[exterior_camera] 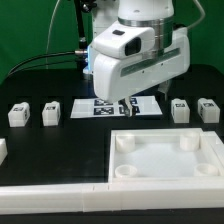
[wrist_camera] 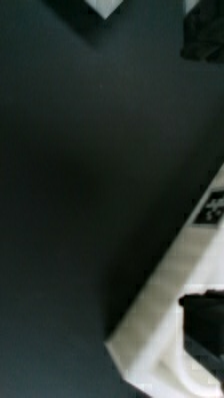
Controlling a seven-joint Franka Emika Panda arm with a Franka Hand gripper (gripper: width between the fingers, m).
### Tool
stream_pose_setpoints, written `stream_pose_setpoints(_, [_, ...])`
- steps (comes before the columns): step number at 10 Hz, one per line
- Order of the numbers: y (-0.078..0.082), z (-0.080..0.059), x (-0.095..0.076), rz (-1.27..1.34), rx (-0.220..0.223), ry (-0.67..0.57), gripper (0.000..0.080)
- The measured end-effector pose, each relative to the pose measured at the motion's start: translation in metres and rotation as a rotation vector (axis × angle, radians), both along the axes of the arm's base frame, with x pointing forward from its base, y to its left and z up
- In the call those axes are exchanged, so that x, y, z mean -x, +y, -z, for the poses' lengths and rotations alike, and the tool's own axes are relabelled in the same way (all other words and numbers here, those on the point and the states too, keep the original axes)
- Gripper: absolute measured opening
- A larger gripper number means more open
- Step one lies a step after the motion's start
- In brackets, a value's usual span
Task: Assemble one leg
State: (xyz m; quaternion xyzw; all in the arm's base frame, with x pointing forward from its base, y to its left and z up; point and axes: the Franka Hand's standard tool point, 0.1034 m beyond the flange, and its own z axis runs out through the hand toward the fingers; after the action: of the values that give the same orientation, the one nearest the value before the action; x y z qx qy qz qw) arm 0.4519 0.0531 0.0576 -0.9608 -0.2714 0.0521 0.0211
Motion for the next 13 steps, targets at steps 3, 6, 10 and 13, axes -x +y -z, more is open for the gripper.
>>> stream_pose_setpoints(3, [0.025,0.001,0.013,0.367,0.041,0.014,0.0649])
stream_pose_setpoints(6, [0.070,0.002,0.029,0.465,0.055,0.027,0.0649])
stream_pose_setpoints(10, [0.124,-0.002,0.039,0.479,0.048,0.021,0.0649])
stream_pose_setpoints(13, [0.128,-0.003,0.036,0.440,0.057,0.046,0.0649])
